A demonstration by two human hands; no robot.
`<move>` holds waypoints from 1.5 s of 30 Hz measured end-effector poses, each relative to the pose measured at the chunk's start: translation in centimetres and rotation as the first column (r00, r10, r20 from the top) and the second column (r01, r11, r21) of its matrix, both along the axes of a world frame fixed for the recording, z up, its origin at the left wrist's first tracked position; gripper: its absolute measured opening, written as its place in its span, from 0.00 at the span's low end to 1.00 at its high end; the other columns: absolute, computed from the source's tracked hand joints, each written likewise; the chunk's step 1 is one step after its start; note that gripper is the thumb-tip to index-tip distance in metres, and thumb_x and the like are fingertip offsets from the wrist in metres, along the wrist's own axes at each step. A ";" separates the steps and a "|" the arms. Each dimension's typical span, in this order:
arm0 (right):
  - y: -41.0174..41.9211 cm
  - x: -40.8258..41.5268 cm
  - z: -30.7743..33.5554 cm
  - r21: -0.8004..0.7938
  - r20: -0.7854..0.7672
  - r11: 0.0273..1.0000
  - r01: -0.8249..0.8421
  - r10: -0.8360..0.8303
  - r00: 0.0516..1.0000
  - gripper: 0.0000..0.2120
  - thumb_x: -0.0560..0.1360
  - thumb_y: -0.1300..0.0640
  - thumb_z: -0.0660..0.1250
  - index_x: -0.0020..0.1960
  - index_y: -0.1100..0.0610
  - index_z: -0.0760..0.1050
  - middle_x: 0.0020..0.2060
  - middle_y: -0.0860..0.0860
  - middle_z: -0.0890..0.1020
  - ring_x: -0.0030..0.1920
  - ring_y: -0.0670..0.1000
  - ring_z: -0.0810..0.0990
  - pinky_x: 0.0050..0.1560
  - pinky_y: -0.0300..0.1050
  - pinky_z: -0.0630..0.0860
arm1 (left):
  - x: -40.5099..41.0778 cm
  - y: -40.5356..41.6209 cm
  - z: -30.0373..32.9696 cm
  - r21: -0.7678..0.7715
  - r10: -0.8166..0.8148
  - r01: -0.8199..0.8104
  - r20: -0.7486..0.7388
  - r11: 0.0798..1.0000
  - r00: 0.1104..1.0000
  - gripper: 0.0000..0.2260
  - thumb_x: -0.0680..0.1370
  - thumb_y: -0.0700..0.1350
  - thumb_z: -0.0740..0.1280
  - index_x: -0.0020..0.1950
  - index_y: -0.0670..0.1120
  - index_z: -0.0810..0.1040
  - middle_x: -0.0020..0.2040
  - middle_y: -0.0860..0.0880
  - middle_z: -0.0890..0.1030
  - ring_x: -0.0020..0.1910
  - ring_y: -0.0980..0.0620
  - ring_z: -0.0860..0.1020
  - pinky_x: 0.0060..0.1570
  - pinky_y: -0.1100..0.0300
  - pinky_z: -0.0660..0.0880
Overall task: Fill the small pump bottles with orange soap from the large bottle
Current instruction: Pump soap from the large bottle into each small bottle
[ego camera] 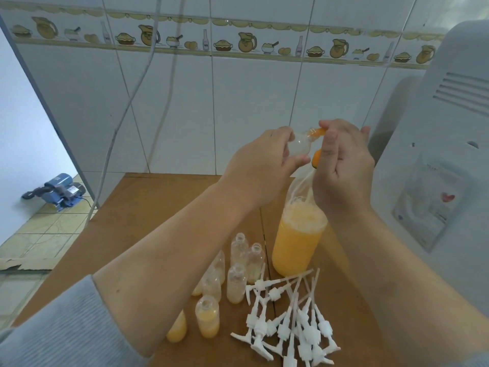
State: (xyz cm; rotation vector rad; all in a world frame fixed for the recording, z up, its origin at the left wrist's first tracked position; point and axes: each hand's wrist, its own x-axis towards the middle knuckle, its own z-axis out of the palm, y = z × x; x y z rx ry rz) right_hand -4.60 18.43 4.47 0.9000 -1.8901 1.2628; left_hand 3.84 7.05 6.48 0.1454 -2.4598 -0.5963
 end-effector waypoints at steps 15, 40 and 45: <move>-0.4 0.1 -0.7 -0.031 -0.033 0.999 0.029 -0.030 0.999 0.21 0.81 0.53 0.48 0.55 0.63 0.77 0.52 0.54 0.80 0.58 0.49 0.75 0.74 0.44 0.51 | 0.4 0.4 0.1 -0.026 0.007 -0.006 0.018 1.000 1.000 0.17 0.79 0.57 0.60 0.61 0.47 0.70 0.48 0.53 0.75 0.43 0.55 0.73 0.42 0.62 0.71; 0.6 1.3 0.1 -0.013 -0.005 1.000 0.027 -0.027 1.000 0.24 0.81 0.50 0.46 0.53 0.61 0.77 0.50 0.49 0.79 0.57 0.42 0.72 0.75 0.43 0.48 | 0.8 0.4 0.6 -0.113 0.013 -0.012 0.002 0.994 1.000 0.17 0.79 0.58 0.60 0.62 0.48 0.69 0.49 0.55 0.74 0.42 0.56 0.72 0.39 0.65 0.68; 0.1 0.5 -1.2 0.029 -0.057 0.996 0.081 -0.079 0.995 0.20 0.81 0.54 0.48 0.57 0.63 0.76 0.53 0.55 0.80 0.59 0.52 0.76 0.75 0.47 0.50 | 0.4 0.7 0.2 -0.126 0.037 -0.034 0.021 0.991 0.999 0.16 0.79 0.57 0.61 0.61 0.48 0.70 0.50 0.54 0.75 0.44 0.54 0.74 0.42 0.61 0.70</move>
